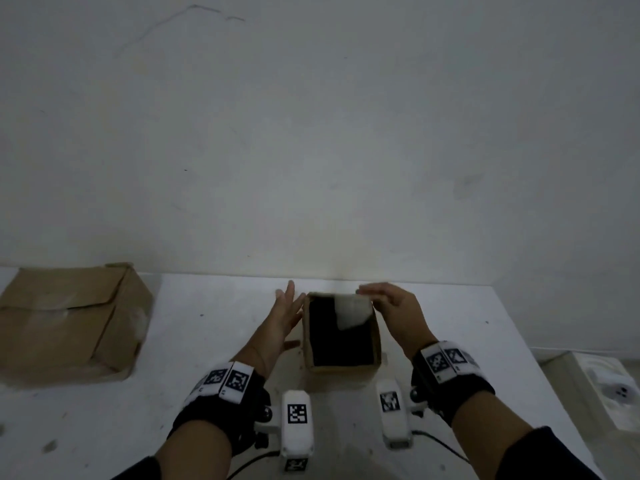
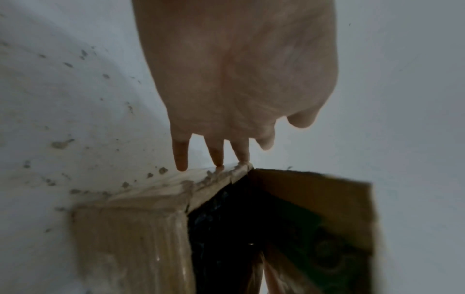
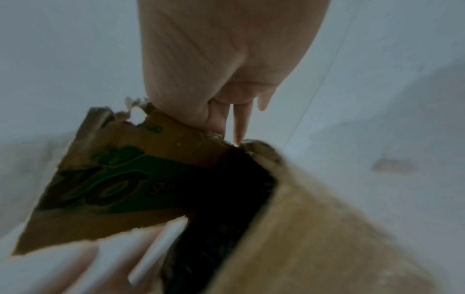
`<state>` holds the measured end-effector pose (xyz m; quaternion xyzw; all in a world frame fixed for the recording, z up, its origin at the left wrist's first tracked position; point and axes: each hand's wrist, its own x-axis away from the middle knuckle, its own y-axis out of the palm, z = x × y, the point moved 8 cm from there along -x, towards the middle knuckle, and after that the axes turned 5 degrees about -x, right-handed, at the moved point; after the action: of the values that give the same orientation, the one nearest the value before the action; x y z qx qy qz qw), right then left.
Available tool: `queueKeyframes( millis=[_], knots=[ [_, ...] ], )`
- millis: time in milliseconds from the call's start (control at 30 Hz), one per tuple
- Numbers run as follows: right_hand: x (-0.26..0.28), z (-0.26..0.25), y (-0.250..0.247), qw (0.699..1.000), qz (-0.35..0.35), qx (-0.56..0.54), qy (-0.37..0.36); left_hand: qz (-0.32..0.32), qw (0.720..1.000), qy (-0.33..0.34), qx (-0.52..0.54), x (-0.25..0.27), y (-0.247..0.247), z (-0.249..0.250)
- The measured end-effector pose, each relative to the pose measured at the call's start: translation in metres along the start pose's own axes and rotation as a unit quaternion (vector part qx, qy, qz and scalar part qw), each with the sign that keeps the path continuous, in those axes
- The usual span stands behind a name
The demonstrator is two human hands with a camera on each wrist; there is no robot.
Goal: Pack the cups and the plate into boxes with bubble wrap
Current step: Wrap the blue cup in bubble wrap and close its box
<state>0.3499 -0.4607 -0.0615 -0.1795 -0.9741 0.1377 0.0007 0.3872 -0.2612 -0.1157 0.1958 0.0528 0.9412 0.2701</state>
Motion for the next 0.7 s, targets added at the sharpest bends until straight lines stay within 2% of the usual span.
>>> queueKeyframes(
  millis=[67,133,267,333,400,433,500,633,700],
  knots=[
    [0.013,0.008,0.009,0.988,-0.071,0.132,-0.043,-0.015,0.999,-0.001,-0.047,0.004,0.005,0.001],
    [0.027,0.016,0.015,0.962,-0.128,0.232,-0.07,-0.025,0.992,0.004,-0.122,0.009,0.01,0.001],
    [0.047,0.005,0.022,0.934,-0.171,0.292,-0.115,-0.049,0.948,0.054,-0.31,0.013,0.017,-0.006],
    [0.051,0.005,0.035,0.878,-0.19,0.415,-0.141,-0.039,0.938,0.076,-0.336,0.015,0.018,-0.007],
    [0.054,0.011,0.051,0.816,-0.208,0.526,-0.123,-0.02,0.929,0.089,-0.359,0.014,0.018,-0.007],
    [0.056,0.016,0.058,0.801,-0.215,0.549,-0.104,-0.011,0.925,0.094,-0.367,0.014,0.017,-0.007],
    [0.056,0.023,0.068,0.791,-0.198,0.572,-0.088,-0.001,0.924,0.097,-0.37,0.014,0.016,-0.008],
    [0.056,0.03,0.074,0.81,-0.185,0.553,-0.069,-0.006,0.928,0.102,-0.358,0.013,0.015,-0.01],
    [0.059,0.028,0.078,0.813,-0.187,0.545,-0.084,-0.002,0.927,0.105,-0.36,0.013,0.016,-0.011]
  ],
)
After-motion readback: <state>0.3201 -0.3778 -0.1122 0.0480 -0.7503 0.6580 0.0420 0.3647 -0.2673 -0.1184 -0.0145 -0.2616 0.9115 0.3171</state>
